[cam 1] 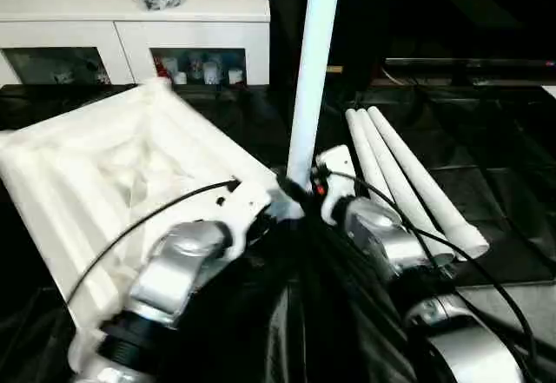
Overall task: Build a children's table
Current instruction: Insert table leg to table base
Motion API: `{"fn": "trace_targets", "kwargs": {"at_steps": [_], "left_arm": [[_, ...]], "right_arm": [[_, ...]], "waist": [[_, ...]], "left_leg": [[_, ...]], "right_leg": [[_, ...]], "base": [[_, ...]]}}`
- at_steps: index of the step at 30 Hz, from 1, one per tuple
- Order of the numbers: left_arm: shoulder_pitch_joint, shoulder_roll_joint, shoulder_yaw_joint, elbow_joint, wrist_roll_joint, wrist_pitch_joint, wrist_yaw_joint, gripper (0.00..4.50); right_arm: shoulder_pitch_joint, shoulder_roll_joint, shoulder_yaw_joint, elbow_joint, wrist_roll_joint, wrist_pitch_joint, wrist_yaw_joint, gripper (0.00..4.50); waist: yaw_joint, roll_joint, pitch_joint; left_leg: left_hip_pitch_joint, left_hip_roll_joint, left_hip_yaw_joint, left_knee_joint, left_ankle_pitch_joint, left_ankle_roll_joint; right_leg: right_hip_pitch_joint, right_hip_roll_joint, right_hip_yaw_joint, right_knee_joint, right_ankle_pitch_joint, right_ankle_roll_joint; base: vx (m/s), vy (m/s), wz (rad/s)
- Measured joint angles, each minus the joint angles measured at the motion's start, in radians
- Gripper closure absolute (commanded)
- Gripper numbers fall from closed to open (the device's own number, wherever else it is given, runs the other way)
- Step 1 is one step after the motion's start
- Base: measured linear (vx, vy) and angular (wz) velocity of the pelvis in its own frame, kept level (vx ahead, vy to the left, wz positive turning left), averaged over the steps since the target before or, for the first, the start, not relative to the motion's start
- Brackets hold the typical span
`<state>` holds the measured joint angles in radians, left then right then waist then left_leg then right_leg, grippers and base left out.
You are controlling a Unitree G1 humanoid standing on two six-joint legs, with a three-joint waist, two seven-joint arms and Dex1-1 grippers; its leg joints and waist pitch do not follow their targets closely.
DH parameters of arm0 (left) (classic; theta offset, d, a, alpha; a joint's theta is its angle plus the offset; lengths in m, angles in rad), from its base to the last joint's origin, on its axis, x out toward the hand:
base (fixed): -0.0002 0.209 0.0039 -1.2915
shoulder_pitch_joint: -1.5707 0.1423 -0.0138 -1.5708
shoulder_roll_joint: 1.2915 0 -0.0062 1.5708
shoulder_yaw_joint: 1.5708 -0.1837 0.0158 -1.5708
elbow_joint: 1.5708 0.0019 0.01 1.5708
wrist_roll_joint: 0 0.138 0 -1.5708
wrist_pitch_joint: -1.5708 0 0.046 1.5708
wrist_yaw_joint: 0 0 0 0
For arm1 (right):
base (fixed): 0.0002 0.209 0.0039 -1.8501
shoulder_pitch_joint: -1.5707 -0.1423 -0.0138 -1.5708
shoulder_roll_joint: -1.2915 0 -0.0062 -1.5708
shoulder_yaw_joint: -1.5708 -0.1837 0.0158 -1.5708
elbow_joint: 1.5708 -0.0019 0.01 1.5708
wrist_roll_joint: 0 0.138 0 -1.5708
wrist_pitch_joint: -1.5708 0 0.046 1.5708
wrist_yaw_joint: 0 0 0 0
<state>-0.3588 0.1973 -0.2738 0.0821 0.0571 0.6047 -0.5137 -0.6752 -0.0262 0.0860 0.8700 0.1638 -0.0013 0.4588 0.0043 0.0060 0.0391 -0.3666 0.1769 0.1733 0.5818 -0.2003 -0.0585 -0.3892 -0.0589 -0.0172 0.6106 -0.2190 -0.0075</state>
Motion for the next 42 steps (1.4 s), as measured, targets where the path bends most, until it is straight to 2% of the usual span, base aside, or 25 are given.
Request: {"fn": "trace_targets", "kwargs": {"at_steps": [5,9,10,11,13,14,16,17,20,24,27,35,42], "left_arm": [[0.000,-0.005,0.004,-0.001,0.002,-0.002,0.008,4.50],[0.000,-0.004,0.004,0.000,0.012,-0.002,0.008,4.50],[0.000,-0.002,0.004,0.000,0.012,-0.002,0.008,4.50],[0.000,0.001,0.003,-0.001,0.012,-0.003,0.008,4.50],[0.000,0.014,-0.004,0.000,0.011,-0.019,0.001,4.50],[0.000,0.021,-0.008,-0.001,0.008,-0.028,-0.007,4.50],[0.000,0.027,-0.011,-0.006,0.003,-0.036,-0.025,4.50],[0.001,0.033,-0.012,-0.013,-0.002,-0.042,-0.034,4.50],[0.001,0.049,-0.013,-0.014,-0.011,-0.057,-0.065,4.50],[0.002,0.076,-0.016,-0.014,-0.025,-0.079,-0.108,4.50],[0.003,0.106,-0.017,-0.014,-0.041,-0.104,-0.152,4.50],[0.013,0.163,-0.021,-0.014,-0.065,-0.154,-0.259,4.50],[0.023,0.219,-0.038,-0.014,-0.094,-0.204,-0.366,4.50]], "right_arm": [[-0.007,0.005,-0.002,0.012,-0.004,-0.014,-0.005,2.07],[-0.024,0.016,-0.001,0.038,-0.010,-0.031,-0.022,2.07],[-0.026,0.017,-0.001,0.043,-0.010,-0.033,-0.022,1.72],[-0.027,0.018,-0.002,0.045,-0.010,-0.035,-0.022,1.72],[-0.027,0.021,-0.011,0.047,-0.010,-0.037,-0.019,1.33],[-0.027,0.020,-0.011,0.050,-0.010,-0.037,-0.015,1.32],[-0.020,0.015,-0.010,0.081,-0.020,-0.032,-0.013,1.15],[-0.014,0.011,-0.009,0.073,-0.023,-0.039,-0.010,1.00],[-0.010,-0.009,-0.001,0.056,-0.036,-0.022,0.012,0.80],[0.016,-0.030,0.001,0.007,-0.035,-0.001,0.063,0.43],[0.057,-0.072,0.023,-0.079,-0.035,0.034,0.139,0.14],[0.150,-0.196,0.083,-0.268,-0.017,0.087,0.368,0.14],[0.194,-0.263,0.110,-0.364,-0.013,0.112,0.488,0.14]], "waist": [[0.003,0.000,0.000],[-0.001,0.000,0.000],[-0.002,0.000,0.000],[-0.002,0.000,0.000],[-0.002,0.001,0.000],[-0.001,0.001,0.000],[0.005,0.002,0.001],[0.012,0.004,0.003],[0.026,0.005,0.003],[0.034,0.008,0.006],[0.041,0.007,0.009],[0.057,0.007,0.010],[0.060,0.007,0.010]], "left_leg": [[0.000,0.000,0.000,-0.006,0.000,0.000],[0.001,0.000,0.000,-0.006,0.000,-0.001],[0.001,0.000,0.000,-0.006,0.000,-0.001],[0.001,0.000,0.000,-0.006,0.000,-0.001],[0.001,0.000,0.000,-0.006,0.000,-0.001],[0.000,0.000,0.000,-0.006,0.000,-0.001],[-0.001,0.000,0.000,-0.006,0.001,-0.002],[-0.005,0.000,0.000,-0.005,0.001,-0.002],[-0.006,0.001,0.000,-0.005,0.004,0.003],[-0.007,0.001,0.000,-0.004,0.005,0.004],[-0.008,0.001,0.000,-0.003,0.005,0.004],[-0.009,0.001,0.000,0.000,0.005,0.004],[-0.010,0.002,0.000,0.006,0.004,0.004]], "right_leg": [[0.000,0.000,-0.001,-0.002,-0.001,0.001],[0.000,0.000,-0.001,-0.002,-0.001,0.001],[0.000,0.000,-0.001,-0.002,-0.001,0.001],[0.000,0.000,-0.001,-0.002,-0.001,0.001],[-0.001,0.000,-0.001,-0.002,-0.001,0.001],[-0.002,0.000,-0.001,-0.002,-0.001,0.001],[-0.006,0.000,-0.001,-0.002,-0.001,0.001],[-0.010,0.000,-0.001,-0.001,0.000,0.001],[-0.012,0.000,-0.002,-0.001,0.000,0.001],[-0.013,0.000,-0.002,0.000,0.000,0.001],[-0.013,0.000,-0.002,0.001,0.000,0.001],[-0.013,0.000,-0.003,0.001,0.001,0.001],[-0.013,0.000,-0.003,0.005,0.002,0.002]], "base": [[0.000,0.000,0.00],[0.000,0.000,0.00],[0.000,0.000,0.00],[0.000,0.000,0.00],[0.000,0.000,0.00],[0.000,0.000,0.00],[0.000,0.000,0.00],[0.000,0.000,0.00],[0.000,0.000,0.00],[0.000,0.000,0.00],[0.000,0.000,0.00],[0.000,0.000,0.00],[0.000,0.000,0.00]]}}
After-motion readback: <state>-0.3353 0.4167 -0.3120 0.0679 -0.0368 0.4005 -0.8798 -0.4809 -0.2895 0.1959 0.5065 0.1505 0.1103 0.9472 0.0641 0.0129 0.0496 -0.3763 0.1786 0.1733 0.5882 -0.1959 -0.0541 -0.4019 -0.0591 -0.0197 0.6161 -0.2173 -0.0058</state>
